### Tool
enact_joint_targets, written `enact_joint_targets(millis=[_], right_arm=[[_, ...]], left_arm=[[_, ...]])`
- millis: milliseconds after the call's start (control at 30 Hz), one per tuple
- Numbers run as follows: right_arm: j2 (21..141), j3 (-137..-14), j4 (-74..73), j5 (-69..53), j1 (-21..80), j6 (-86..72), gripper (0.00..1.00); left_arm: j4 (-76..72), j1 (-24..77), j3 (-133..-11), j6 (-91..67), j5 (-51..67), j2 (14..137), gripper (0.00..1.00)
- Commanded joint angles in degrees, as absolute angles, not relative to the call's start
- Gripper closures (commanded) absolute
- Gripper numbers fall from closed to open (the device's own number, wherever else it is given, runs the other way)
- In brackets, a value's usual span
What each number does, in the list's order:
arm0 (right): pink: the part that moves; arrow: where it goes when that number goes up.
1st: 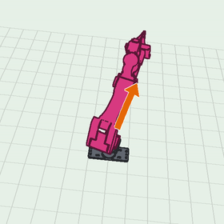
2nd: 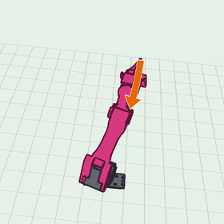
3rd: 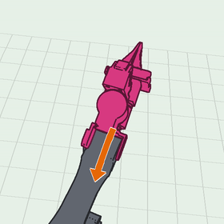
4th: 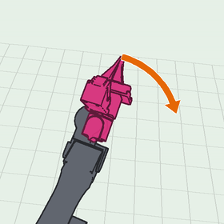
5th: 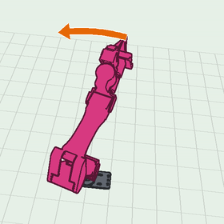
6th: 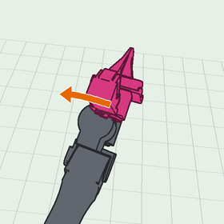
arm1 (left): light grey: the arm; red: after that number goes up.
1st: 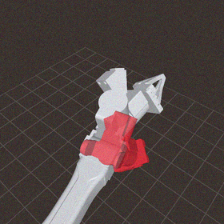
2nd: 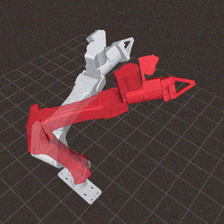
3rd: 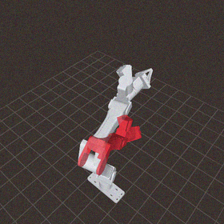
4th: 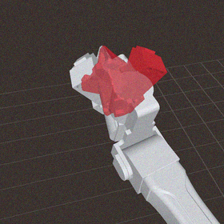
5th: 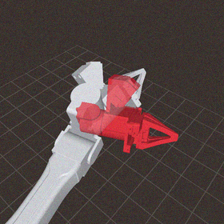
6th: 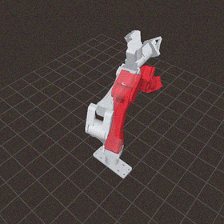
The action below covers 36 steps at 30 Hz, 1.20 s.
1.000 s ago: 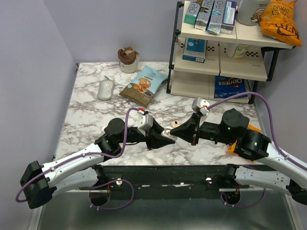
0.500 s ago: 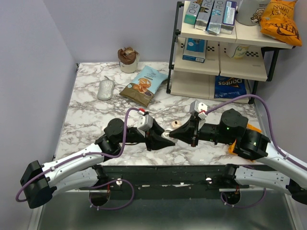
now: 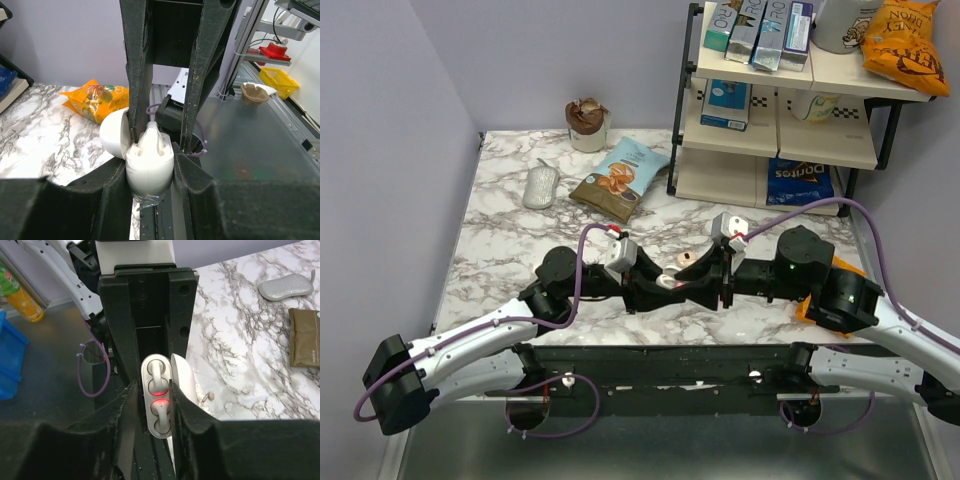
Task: Insert the wireless bluetooth earbuds into the charging case
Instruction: Adjust the earbud with the charging case, then close the charging case.
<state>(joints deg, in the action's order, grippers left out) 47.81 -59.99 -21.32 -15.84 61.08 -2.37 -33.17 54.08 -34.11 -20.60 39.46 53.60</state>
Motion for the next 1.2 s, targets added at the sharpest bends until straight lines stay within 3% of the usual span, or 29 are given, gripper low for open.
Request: enact_joint_targets(millis=[0, 367, 600, 1167], right_arm=[[46.5, -63.0, -24.3, -13.1, 61.1, -3.7, 0.54], [47.2, -65.5, -27.0, 8.8, 61.0, -9.2, 0.52], [51.9, -65.4, -28.5, 3.4, 61.1, -9.9, 0.53], [51.1, -63.2, -27.0, -11.0, 61.0, -6.9, 0.55]], left_arm=[[-37.0, 54.3, -34.9, -20.1, 39.8, 52.6, 1.00], [-36.2, 54.3, -33.1, -19.7, 38.8, 51.2, 1.00], [-35.9, 54.3, -32.9, -19.2, 38.1, 50.6, 1.00], [-35.0, 54.3, -33.6, -18.0, 36.0, 51.7, 1.00]])
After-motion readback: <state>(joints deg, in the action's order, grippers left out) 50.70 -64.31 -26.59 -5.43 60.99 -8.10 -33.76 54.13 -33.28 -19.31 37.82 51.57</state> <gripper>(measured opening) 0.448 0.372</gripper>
